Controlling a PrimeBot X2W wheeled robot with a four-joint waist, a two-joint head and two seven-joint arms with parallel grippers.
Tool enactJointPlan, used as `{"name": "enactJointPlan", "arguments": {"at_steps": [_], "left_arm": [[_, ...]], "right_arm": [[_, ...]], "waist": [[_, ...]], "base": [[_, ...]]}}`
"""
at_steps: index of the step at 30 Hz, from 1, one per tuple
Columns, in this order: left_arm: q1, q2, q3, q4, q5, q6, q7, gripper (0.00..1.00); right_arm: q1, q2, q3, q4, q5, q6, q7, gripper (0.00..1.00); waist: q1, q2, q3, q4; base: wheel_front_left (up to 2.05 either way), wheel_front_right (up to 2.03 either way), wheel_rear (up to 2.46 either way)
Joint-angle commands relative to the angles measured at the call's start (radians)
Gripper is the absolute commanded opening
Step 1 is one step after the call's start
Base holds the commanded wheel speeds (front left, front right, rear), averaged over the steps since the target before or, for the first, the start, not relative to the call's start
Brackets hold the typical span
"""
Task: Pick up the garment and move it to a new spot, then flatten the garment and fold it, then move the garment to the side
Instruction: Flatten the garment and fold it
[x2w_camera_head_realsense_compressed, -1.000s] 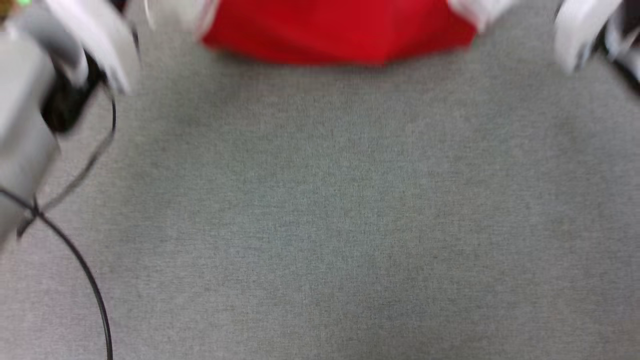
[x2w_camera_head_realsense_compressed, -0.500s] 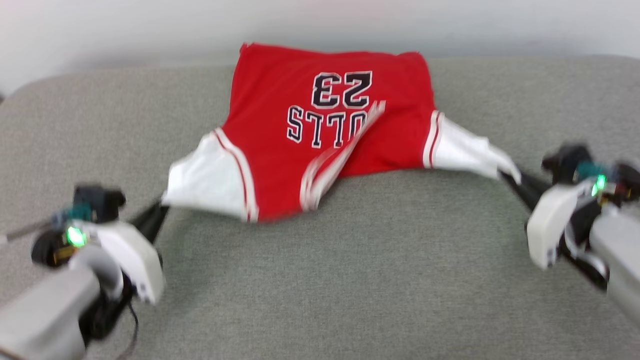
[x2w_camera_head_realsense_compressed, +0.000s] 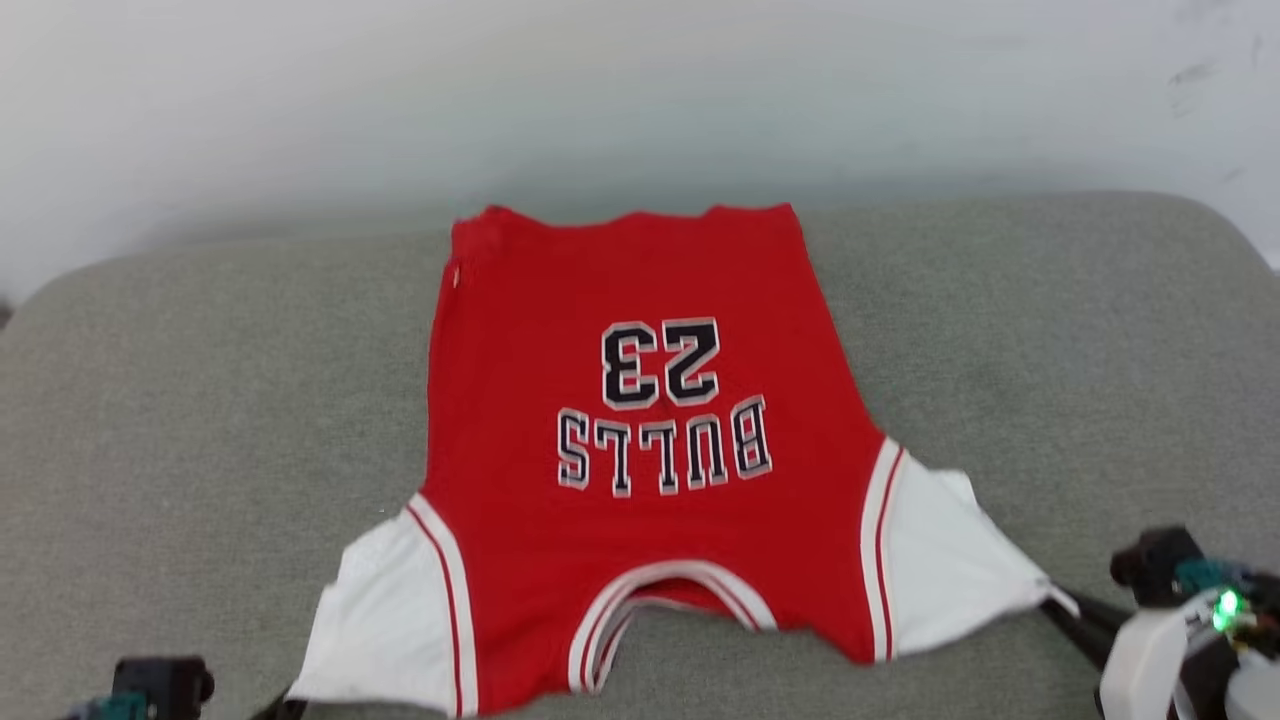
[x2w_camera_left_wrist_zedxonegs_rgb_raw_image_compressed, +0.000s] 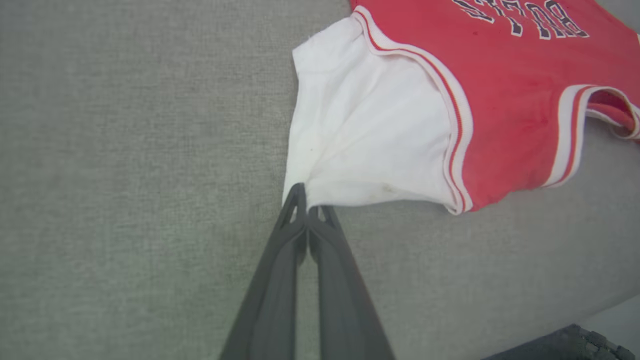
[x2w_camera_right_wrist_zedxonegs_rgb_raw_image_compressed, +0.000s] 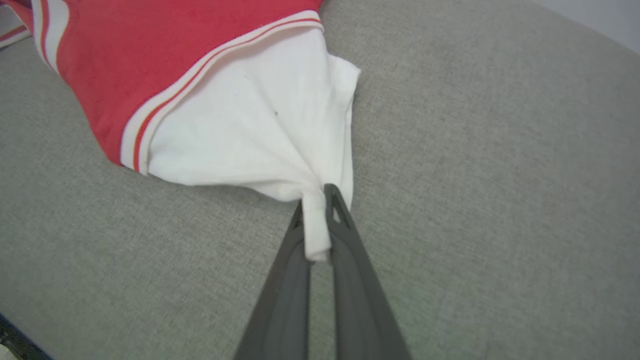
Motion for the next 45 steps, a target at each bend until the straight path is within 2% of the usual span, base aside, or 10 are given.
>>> {"name": "enactJointPlan", "arguments": {"at_steps": [1,10,16,17,18,19,20,32,39,45], "left_arm": [[0.045,0.008,0.017,-0.009,0.005,0.014,-0.004,0.00],[0.271,0.007,0.113,-0.097,0.005,0.070,-0.004,0.00],[0.312,-0.004,0.145,-0.144,0.047,0.078,-0.004,0.00],[0.305,-0.005,0.151,-0.149,0.051,0.077,-0.004,0.00],[0.301,-0.004,0.151,-0.153,0.059,0.077,-0.003,0.00],[0.292,-0.001,0.153,-0.159,0.069,0.078,-0.004,0.00],[0.284,-0.003,0.160,-0.165,0.074,0.080,-0.004,0.00],[0.233,-0.025,0.225,-0.244,0.159,0.096,-0.004,0.00],[0.150,-0.051,0.245,-0.278,0.227,0.083,-0.004,0.00],[0.065,-0.082,0.237,-0.271,0.287,0.068,-0.003,0.00]], "right_arm": [[0.054,-0.023,-0.005,-0.026,0.017,-0.001,0.013,0.00],[0.289,-0.148,-0.062,-0.216,0.081,-0.001,0.110,0.00],[0.345,-0.180,-0.113,-0.298,0.087,-0.001,0.215,0.00],[0.346,-0.176,-0.126,-0.304,0.086,-0.001,0.228,0.18],[0.342,-0.174,-0.139,-0.316,0.080,-0.001,0.240,0.47],[0.333,-0.174,-0.157,-0.322,0.071,-0.001,0.251,0.59],[0.326,-0.176,-0.171,-0.330,0.064,-0.001,0.264,1.00],[0.132,-0.233,-0.485,-0.485,-0.012,-0.001,0.366,1.00],[-0.107,-0.163,-0.661,-0.534,-0.058,-0.001,0.522,1.00],[-0.356,-0.087,-0.693,-0.422,-0.063,-0.001,0.774,1.00]], "waist": [[0.0003,0.0000,-0.028,0.001],[0.0003,0.0000,-0.061,0.006],[0.0003,0.0000,-0.059,0.012],[0.0003,0.0000,-0.059,0.012],[0.0003,0.0000,-0.058,0.012],[0.0003,0.0000,-0.057,0.013],[0.0003,0.0000,-0.056,0.013],[0.0003,0.0000,0.030,0.037],[0.0003,0.0000,0.162,0.096],[0.0003,0.0000,0.279,0.157]], "base": [[0.00,0.00,0.00],[0.00,0.00,0.00],[0.00,0.00,0.00],[0.00,0.00,0.00],[0.00,0.00,0.00],[0.00,0.00,0.00],[0.00,0.00,0.00],[0.00,0.00,0.00],[0.00,0.00,0.00],[0.00,0.00,0.00]]}}
